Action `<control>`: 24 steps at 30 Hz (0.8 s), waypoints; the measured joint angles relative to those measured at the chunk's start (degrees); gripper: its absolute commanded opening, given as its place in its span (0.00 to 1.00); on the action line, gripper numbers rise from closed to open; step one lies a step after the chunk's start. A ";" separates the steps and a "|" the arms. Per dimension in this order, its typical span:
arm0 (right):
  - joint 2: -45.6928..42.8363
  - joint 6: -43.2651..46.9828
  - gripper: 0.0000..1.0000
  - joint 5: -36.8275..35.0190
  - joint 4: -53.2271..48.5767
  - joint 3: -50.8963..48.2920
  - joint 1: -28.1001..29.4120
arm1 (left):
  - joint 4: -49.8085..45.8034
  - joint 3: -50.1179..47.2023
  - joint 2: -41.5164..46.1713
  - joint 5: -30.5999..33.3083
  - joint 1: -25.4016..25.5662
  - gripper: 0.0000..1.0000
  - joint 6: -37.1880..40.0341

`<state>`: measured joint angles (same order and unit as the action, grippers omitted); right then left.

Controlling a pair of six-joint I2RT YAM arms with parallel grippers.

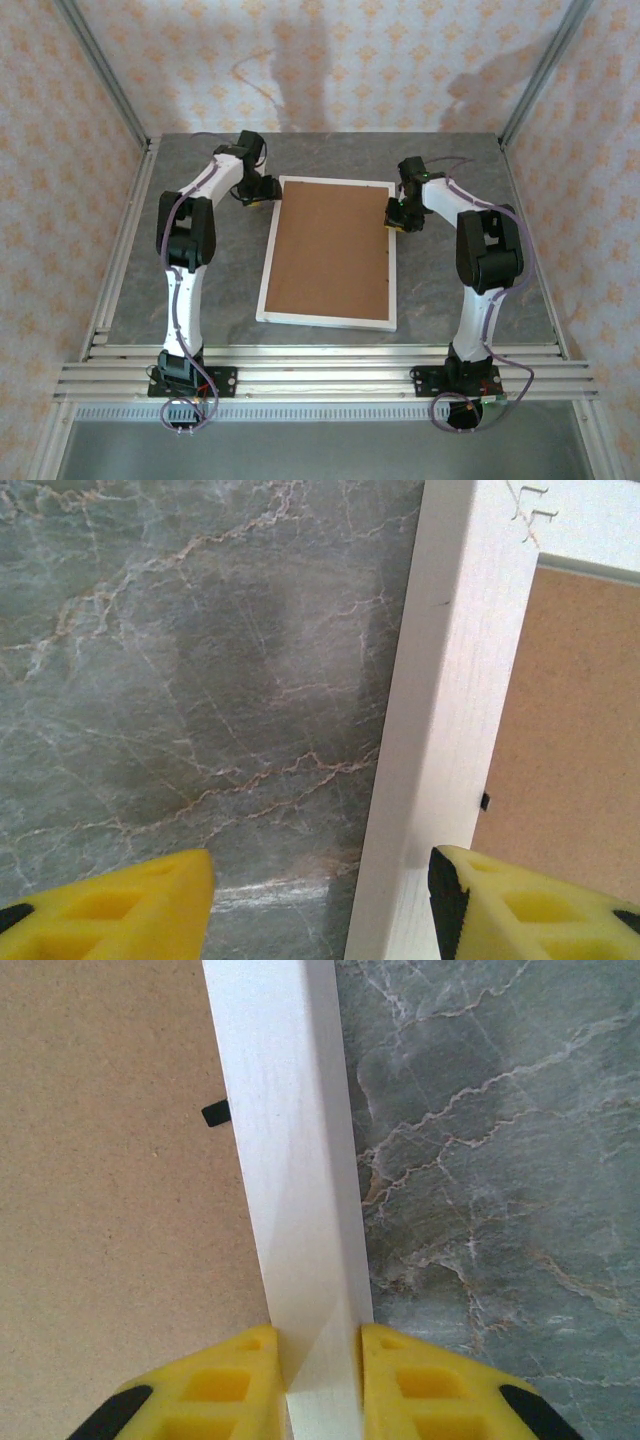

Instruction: Put the photo into the frame

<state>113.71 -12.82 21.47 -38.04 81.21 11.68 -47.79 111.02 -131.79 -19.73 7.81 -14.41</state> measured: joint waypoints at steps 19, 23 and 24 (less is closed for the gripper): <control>-0.42 0.00 0.19 0.68 1.03 -0.90 -0.26 | -3.58 7.02 -4.83 -1.05 0.74 0.60 1.11; -0.35 0.00 0.18 0.81 0.96 -0.83 -0.28 | -6.12 10.19 -6.82 -1.31 1.20 0.60 1.95; -0.28 0.00 0.18 0.81 0.83 -0.70 -0.28 | -6.62 10.73 -7.15 -1.27 1.36 0.60 2.12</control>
<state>113.43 -12.82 22.28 -37.21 80.51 11.40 -54.41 121.75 -138.93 -20.99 9.17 -12.29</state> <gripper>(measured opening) 0.185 0.596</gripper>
